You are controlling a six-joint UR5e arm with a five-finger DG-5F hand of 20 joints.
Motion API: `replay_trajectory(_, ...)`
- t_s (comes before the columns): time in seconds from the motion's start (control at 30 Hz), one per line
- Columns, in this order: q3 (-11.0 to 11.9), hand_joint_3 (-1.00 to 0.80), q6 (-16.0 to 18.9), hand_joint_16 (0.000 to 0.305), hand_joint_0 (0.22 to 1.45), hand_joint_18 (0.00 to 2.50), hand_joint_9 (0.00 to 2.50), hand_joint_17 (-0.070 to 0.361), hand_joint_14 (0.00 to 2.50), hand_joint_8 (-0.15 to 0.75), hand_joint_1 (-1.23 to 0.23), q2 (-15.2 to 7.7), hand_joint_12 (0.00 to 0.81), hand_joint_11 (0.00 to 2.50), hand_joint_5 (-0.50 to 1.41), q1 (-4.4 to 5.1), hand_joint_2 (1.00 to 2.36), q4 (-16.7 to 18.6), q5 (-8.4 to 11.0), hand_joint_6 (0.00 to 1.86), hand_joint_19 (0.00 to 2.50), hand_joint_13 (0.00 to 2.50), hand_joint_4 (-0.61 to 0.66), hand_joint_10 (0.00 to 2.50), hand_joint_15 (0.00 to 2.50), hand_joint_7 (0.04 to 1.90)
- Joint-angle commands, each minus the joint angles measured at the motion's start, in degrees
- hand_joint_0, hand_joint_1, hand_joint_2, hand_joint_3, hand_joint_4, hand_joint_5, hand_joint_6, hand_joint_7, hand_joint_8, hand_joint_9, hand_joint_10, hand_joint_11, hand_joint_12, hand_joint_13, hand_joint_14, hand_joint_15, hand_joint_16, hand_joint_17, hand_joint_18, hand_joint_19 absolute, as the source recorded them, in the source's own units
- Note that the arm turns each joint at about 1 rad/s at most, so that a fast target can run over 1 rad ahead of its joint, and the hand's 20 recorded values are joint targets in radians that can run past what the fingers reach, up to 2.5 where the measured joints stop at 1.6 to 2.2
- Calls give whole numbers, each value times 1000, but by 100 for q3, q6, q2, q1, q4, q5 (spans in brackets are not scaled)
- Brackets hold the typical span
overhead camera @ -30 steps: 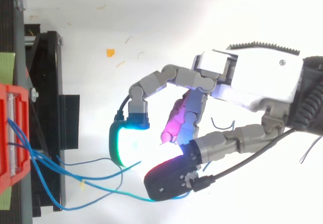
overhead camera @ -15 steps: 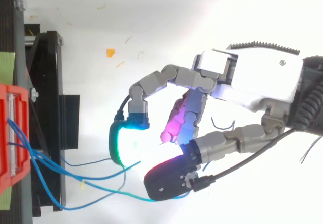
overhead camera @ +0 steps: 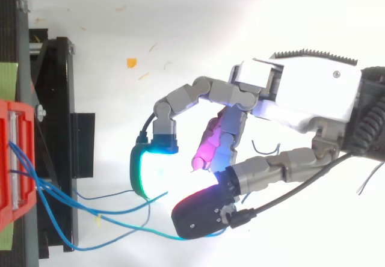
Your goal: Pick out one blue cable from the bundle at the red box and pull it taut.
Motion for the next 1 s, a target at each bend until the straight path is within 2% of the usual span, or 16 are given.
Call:
replay_trajectory(0.0,-9,-116,0,66,565,929,1519,147,22,299,-837,1,431,700,6,0,1146,0,-6,835,575,1127,-175,27,589,1094)
replay_trajectory(0.97,0,-119,0,66,569,932,1507,148,20,297,-838,1,430,681,4,0,1119,0,-6,834,560,1117,-179,26,589,1084)
